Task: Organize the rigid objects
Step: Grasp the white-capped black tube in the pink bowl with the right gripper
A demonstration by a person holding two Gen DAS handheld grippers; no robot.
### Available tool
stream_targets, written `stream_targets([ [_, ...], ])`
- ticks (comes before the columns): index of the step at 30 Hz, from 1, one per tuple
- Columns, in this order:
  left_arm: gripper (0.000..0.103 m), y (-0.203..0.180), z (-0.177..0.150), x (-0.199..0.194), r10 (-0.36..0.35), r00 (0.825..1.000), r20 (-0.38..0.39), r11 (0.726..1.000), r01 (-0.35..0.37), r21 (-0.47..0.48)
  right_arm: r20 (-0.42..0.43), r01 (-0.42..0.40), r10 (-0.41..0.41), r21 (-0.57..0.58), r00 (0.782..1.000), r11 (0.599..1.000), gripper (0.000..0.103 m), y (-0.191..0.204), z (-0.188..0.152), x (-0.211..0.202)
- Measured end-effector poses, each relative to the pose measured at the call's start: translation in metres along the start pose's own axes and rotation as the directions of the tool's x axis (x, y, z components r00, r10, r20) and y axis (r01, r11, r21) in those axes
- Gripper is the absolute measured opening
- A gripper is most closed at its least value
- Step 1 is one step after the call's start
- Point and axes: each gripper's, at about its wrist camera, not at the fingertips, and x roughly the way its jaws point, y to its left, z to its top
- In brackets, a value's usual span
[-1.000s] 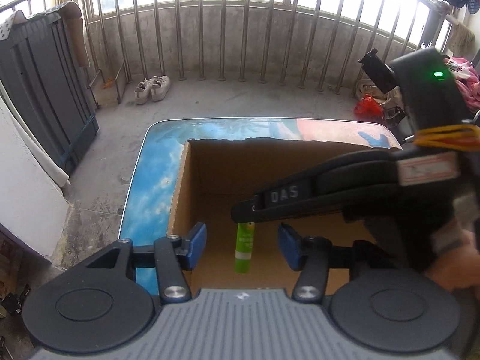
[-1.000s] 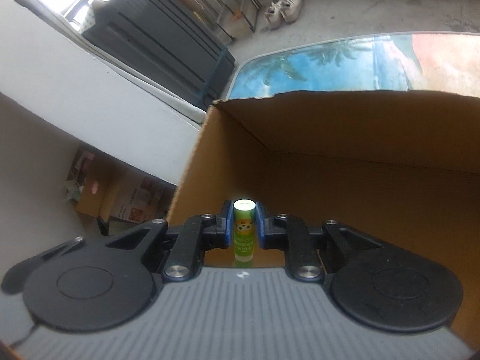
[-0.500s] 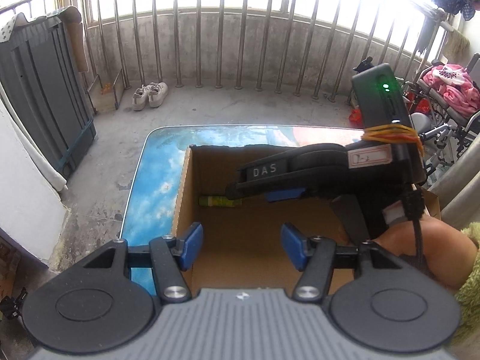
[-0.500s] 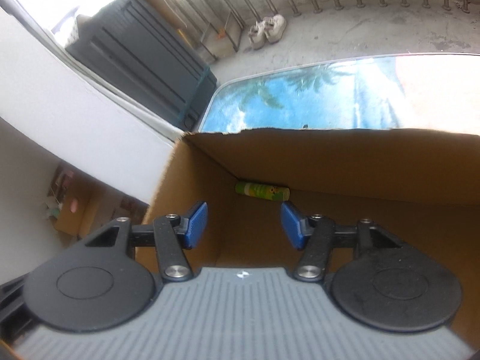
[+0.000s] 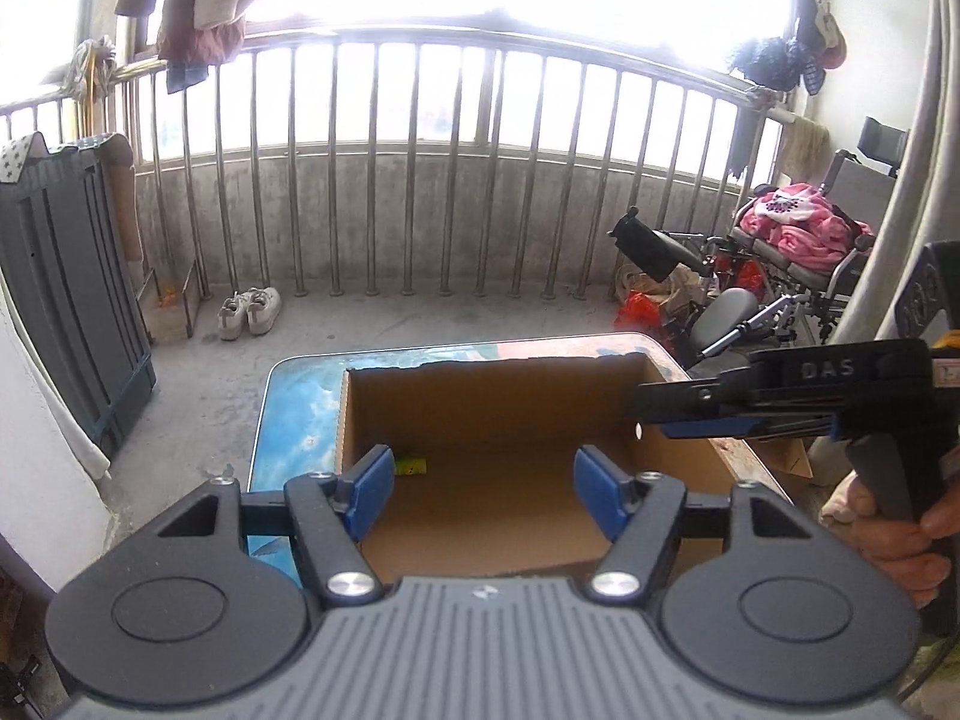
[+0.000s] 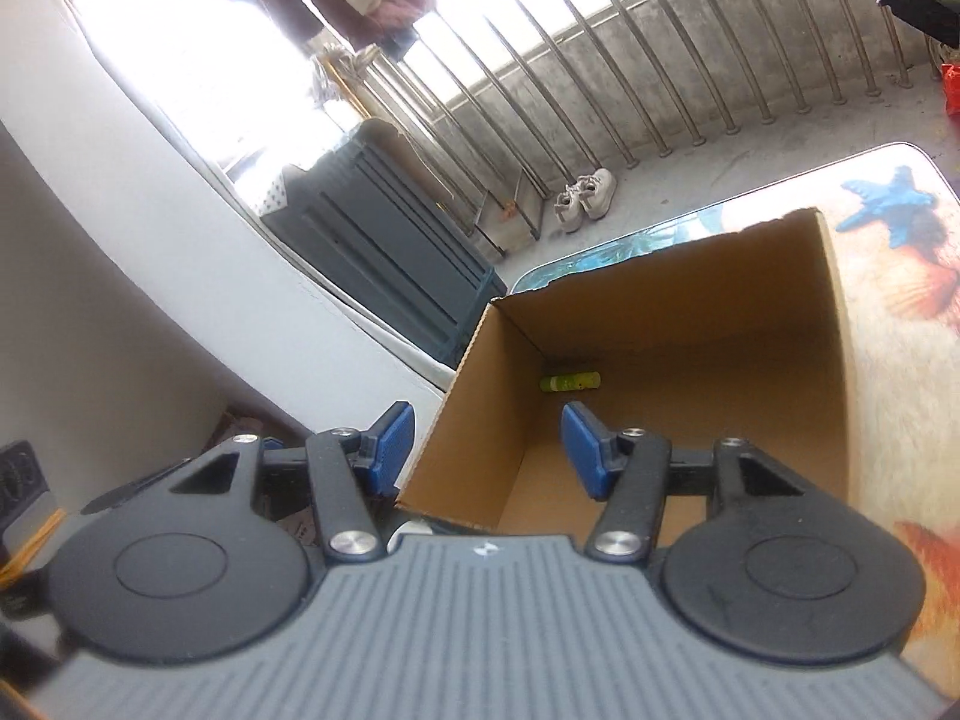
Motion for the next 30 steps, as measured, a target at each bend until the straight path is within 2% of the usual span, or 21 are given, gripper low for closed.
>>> stream_targets([
  [5,0.069,-0.014,-0.039,-0.018,-0.039,0.999,-0.021,0.997,0.041,0.066,0.1,-0.006,0.0,0.065,0.995,0.998,0.054,-0.024,-0.067,-0.067],
  [7,0.069,-0.021,-0.061,-0.016,-0.052,0.997,-0.055,0.994,0.057,0.098,0.1,0.014,-0.025,0.112,0.995,0.994,0.054,-0.038,-0.096,-0.071],
  [11,0.067,-0.041,-0.098,0.007,-0.086,0.986,-0.143,0.983,0.107,0.151,0.058,0.041,-0.056,0.235,0.997,0.971,0.053,-0.066,-0.153,-0.044],
  [14,0.062,-0.06,-0.123,0.033,-0.078,0.978,-0.194,0.97,0.12,0.213,0.016,0.07,-0.077,0.287,0.997,0.955,0.051,-0.078,-0.178,-0.016],
  [16,0.052,-0.069,-0.134,0.051,-0.059,0.969,-0.238,0.96,0.12,0.252,-0.015,0.103,-0.103,0.289,0.995,0.952,0.049,-0.079,-0.188,-0.001],
  [20,0.046,-0.074,-0.146,0.075,-0.063,0.954,-0.293,0.954,0.144,0.264,-0.054,0.102,-0.09,0.3,0.995,0.949,0.045,-0.078,-0.193,0.024],
  [25,0.038,-0.074,-0.153,0.093,-0.073,0.937,-0.341,0.952,0.167,0.256,-0.072,0.115,-0.098,0.316,0.993,0.942,0.03,-0.082,-0.191,0.039],
  [26,0.038,-0.074,-0.154,0.094,-0.072,0.938,-0.339,0.951,0.167,0.26,-0.072,0.113,-0.095,0.32,0.993,0.941,0.027,-0.083,-0.191,0.041],
  [30,0.039,-0.078,-0.155,0.095,-0.059,0.943,-0.328,0.941,0.162,0.296,-0.066,0.112,-0.096,0.319,0.993,0.941,0.026,-0.082,-0.191,0.045],
])
